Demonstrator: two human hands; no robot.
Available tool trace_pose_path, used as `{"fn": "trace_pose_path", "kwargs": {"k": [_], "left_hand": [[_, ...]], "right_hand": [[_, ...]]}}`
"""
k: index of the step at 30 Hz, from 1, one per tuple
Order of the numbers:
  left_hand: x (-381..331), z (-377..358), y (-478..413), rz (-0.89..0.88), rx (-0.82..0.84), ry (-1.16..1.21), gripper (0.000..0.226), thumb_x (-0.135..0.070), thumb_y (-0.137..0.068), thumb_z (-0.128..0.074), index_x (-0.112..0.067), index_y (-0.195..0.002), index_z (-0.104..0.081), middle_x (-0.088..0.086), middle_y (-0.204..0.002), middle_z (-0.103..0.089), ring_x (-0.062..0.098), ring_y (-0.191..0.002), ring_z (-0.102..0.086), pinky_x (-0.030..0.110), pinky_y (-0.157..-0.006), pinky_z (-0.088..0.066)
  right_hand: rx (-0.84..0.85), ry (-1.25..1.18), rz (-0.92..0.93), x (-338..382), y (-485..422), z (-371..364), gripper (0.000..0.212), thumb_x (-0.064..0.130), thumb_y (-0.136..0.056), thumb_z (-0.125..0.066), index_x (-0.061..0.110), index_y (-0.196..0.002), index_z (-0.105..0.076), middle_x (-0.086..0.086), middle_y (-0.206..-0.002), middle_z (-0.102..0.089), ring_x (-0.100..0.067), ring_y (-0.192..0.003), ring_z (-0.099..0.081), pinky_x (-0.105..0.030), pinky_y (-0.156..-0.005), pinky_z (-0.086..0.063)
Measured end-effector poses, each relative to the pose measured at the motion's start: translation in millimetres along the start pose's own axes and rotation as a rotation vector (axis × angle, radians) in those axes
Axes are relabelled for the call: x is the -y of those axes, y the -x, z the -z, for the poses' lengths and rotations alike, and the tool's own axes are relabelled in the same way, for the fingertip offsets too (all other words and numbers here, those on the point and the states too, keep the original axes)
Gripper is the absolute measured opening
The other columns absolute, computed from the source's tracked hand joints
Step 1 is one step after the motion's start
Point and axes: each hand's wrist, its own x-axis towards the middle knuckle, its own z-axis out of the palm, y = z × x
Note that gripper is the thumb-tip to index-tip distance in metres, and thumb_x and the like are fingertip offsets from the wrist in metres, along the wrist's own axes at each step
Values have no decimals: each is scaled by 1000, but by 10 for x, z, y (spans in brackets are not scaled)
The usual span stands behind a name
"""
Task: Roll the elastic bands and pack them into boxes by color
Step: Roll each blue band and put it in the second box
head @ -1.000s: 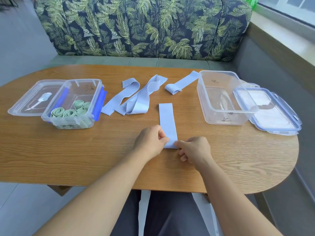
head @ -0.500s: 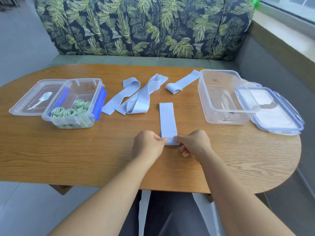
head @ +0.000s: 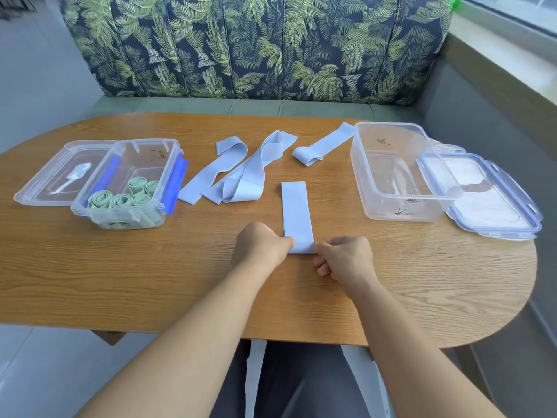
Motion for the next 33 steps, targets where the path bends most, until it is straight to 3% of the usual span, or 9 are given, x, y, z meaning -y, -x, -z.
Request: {"fn": "trace_pose_path", "kwargs": {"k": [3, 9, 12, 16, 19, 22, 26, 29, 33], "left_hand": [[16, -14, -44, 33, 15, 71, 34, -34, -69, -74, -2, -79, -71, 11, -70, -72, 24, -53, -59, 31, -55, -51], [0, -52, -72, 44, 15, 87, 25, -33, -72, -77, -9, -74, -69, 6, -69, -69, 24, -59, -61, 28, -58, -51], [5, -74, -61, 28, -2, 74, 24, -31, -74, -76, -12, -65, -64, 2, -62, -63, 23, -60, -60, 26, -58, -49], [36, -83, -21, 7, -17, 83, 26, -30, -76, -73, -15, -58, -61, 0, -56, -60, 23, -57, -58, 25, -55, -46], [48, -45, 10, -2, -3, 130, 28, -34, -78, -69, -9, -65, -68, 7, -63, -69, 27, -61, -65, 36, -64, -57], [74, -33, 30, -22, -4, 156, 21, -33, -79, -68, -12, -80, -72, 6, -75, -73, 25, -74, -71, 37, -72, -60], [99, -53, 46, -98, -23, 93, 15, -27, -81, -69, -20, -94, -72, -4, -93, -71, 15, -86, -66, 28, -75, -55], [80, -41, 17, -87, -6, 79, 7, -27, -82, -70, -20, -82, -70, -3, -86, -71, 17, -82, -67, 30, -74, -56], [31, -18, -59, -49, 6, 53, 19, -35, -83, -70, -20, -72, -65, 0, -76, -72, 21, -76, -70, 37, -74, -60]], "right_hand": [[-6, 114, 55, 66, 16, -14, 15, 14, -83, -63, 11, -69, -69, -5, -55, -69, -22, -59, -69, -40, -69, -60], [9, 211, 101, 128, 35, -15, 23, 13, -78, -62, 6, -56, -67, -5, -51, -68, -29, -66, -70, -40, -69, -60], [22, 163, 113, 117, 2, -4, 20, 12, -77, -64, 3, -59, -66, -6, -52, -68, -22, -54, -64, -36, -67, -58], [58, 119, 106, 114, 4, 39, 20, 13, -80, -68, 5, -62, -64, -5, -50, -66, -10, -40, -54, -22, -51, -47], [81, 134, 90, 126, -35, 73, 21, 16, -81, -72, 6, -64, -64, -1, -48, -65, -8, -37, -54, -15, -41, -38], [107, 137, 61, 148, -88, 79, 19, 15, -81, -73, 6, -68, -64, -2, -50, -66, -9, -39, -56, -13, -37, -35], [126, 119, 40, 124, -83, 67, 17, 15, -83, -72, 7, -71, -64, -1, -52, -67, -10, -41, -58, -17, -42, -37], [111, 121, 37, 124, -78, 56, 15, 16, -83, -70, 3, -79, -66, -2, -52, -68, -8, -40, -57, -21, -47, -41], [97, 146, 18, 160, -139, 35, 22, 22, -84, -69, 0, -84, -68, -2, -51, -67, -9, -41, -57, -23, -49, -40]]}}
